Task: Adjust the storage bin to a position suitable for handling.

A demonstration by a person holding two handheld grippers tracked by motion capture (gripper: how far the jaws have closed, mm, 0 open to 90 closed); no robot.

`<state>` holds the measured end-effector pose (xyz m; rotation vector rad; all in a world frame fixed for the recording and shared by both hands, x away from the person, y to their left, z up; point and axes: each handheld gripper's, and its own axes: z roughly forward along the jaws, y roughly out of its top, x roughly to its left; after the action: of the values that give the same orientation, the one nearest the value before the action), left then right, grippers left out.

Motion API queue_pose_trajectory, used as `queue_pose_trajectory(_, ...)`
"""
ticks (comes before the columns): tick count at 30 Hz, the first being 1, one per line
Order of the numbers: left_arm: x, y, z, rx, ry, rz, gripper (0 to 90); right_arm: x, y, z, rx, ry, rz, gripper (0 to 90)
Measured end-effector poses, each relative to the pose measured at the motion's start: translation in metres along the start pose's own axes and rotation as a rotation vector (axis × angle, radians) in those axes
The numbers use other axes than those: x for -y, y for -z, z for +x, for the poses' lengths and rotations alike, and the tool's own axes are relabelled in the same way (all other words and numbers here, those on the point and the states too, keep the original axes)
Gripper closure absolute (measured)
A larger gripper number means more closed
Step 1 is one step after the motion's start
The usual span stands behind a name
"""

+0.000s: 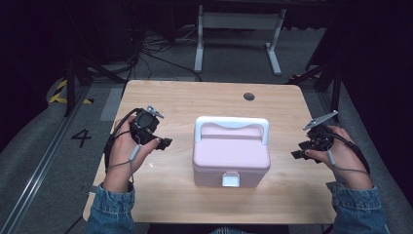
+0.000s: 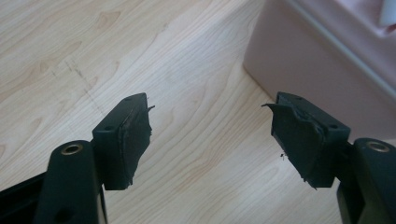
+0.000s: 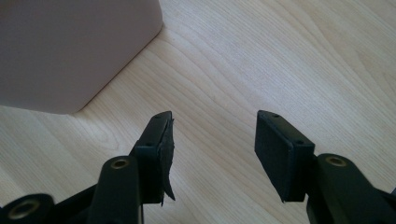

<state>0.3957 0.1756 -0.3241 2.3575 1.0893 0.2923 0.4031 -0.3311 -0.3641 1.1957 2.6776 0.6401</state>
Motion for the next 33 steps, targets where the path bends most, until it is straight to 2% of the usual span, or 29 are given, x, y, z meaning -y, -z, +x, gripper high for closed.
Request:
queue_pose_trajectory(3,-0.005,-0.001,-0.003,0.026,-0.018,-0.027,29.1,0.003,-0.001,0.000,0.001,-0.006,-0.001,48.0)
queue_pose_trajectory(6,-0.012,-0.003,-0.010,0.036,-0.064,-0.092,27.1,0.005,-0.002,0.000,0.009,-0.008,0.009,47.6)
queue_pose_trajectory(9,-0.018,-0.005,-0.015,0.055,-0.082,-0.141,24.8,0.006,-0.001,0.002,0.011,0.003,0.002,46.9)
queue_pose_trajectory(12,-0.024,-0.008,-0.018,0.080,-0.074,-0.176,23.9,0.007,0.002,0.006,-0.003,0.014,-0.017,46.7)
queue_pose_trajectory(15,-0.029,-0.010,-0.020,0.108,-0.057,-0.236,21.4,0.010,0.003,0.007,0.007,0.018,-0.020,46.8)
queue_pose_trajectory(18,-0.036,-0.014,-0.025,0.113,-0.043,-0.295,18.9,0.014,0.003,0.006,0.003,0.008,-0.025,46.7)
queue_pose_trajectory(19,-0.038,-0.016,-0.027,0.111,-0.059,-0.308,17.5,0.017,0.002,0.005,0.005,0.004,-0.022,46.7)
queue_pose_trajectory(23,-0.045,-0.024,-0.033,0.131,-0.079,-0.300,17.1,0.020,0.003,0.006,0.009,-0.003,-0.021,46.7)
queue_pose_trajectory(27,-0.051,-0.034,-0.037,0.123,-0.087,-0.276,18.1,0.027,0.005,0.007,0.017,-0.013,-0.019,46.7)
queue_pose_trajectory(29,-0.054,-0.038,-0.040,0.127,-0.087,-0.274,20.3,0.030,0.006,0.007,0.021,-0.016,-0.020,46.7)
queue_pose_trajectory(33,-0.058,-0.045,-0.050,0.109,-0.126,-0.275,26.7,0.036,0.009,0.006,0.030,-0.030,-0.023,46.7)
